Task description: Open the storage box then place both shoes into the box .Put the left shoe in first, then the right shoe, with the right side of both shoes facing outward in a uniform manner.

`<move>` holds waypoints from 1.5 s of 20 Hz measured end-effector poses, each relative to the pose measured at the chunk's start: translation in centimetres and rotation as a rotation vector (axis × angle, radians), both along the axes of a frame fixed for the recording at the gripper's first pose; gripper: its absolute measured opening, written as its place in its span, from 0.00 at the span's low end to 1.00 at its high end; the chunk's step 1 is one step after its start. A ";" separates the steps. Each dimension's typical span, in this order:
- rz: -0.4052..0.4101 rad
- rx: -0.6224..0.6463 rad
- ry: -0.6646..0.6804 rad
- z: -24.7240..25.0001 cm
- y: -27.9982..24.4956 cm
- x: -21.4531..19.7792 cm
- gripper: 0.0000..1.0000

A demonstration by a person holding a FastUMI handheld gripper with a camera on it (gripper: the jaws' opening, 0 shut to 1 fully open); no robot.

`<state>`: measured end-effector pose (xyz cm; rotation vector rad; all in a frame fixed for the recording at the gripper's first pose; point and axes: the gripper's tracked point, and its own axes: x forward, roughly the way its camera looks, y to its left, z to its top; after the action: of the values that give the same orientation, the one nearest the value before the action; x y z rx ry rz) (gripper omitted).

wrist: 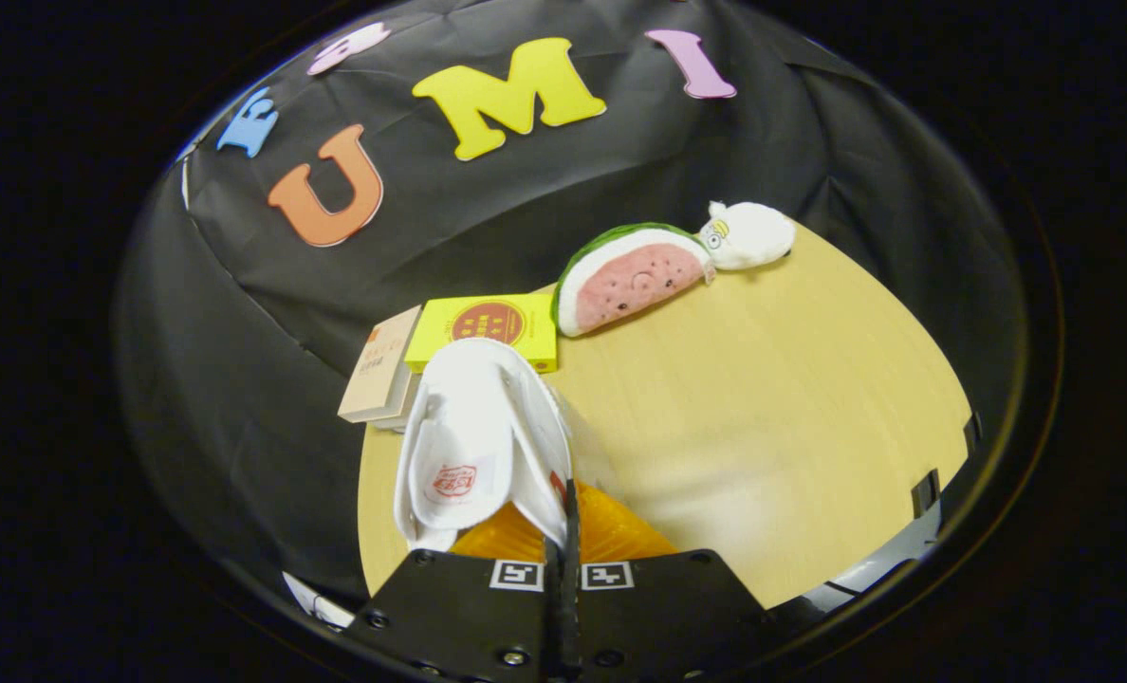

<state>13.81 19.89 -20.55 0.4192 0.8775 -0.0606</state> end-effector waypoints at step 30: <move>0.032 -0.192 -0.006 -9.1 3.9 0.7 0.47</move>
<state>14.50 23.82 -29.67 0.2262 0.8641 -0.1133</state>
